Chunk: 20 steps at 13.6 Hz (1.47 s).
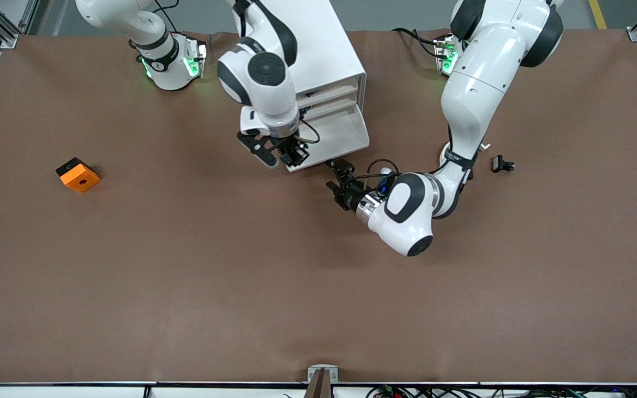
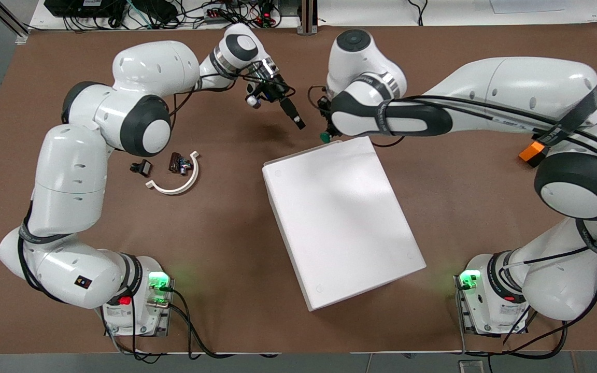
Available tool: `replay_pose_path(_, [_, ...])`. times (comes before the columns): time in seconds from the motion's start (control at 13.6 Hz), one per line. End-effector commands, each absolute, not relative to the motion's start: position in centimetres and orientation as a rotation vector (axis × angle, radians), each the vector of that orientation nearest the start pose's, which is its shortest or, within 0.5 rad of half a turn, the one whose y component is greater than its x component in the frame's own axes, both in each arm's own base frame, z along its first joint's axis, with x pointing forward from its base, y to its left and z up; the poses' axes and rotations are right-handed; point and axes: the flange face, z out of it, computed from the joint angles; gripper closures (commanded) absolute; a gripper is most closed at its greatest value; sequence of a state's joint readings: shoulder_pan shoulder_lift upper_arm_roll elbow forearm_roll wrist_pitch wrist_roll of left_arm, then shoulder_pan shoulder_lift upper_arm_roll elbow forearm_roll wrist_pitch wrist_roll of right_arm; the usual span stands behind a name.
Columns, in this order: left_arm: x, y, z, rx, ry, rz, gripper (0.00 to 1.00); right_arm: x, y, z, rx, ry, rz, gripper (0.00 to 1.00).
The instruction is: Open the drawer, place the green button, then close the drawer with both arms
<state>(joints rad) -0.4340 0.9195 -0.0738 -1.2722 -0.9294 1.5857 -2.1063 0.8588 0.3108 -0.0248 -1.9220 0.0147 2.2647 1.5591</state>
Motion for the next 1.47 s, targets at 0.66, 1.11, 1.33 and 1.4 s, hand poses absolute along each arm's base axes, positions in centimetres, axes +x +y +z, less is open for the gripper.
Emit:
replay_pose_path(0.66, [64.3,-32.6,30.3,2.043,2.143,-1.170,0.00,38.6,52.0,28.7,-3.062,0.766,-0.018,1.00])
replay_pose_path(1.11, [64.6,-30.6,34.8,2.287,2.022,-0.878,0.00,37.9,52.8,27.5,-3.079,0.745,-0.015,1.00])
replay_pose_path(1.33, [64.9,-29.7,37.4,2.334,1.912,-0.823,0.00,37.5,53.4,27.2,-3.084,0.727,-0.018,1.00])
replay_pose_path(1.4, [65.0,-29.6,37.6,2.330,1.911,-0.820,0.00,37.6,53.5,27.2,-3.082,0.729,-0.019,1.00])
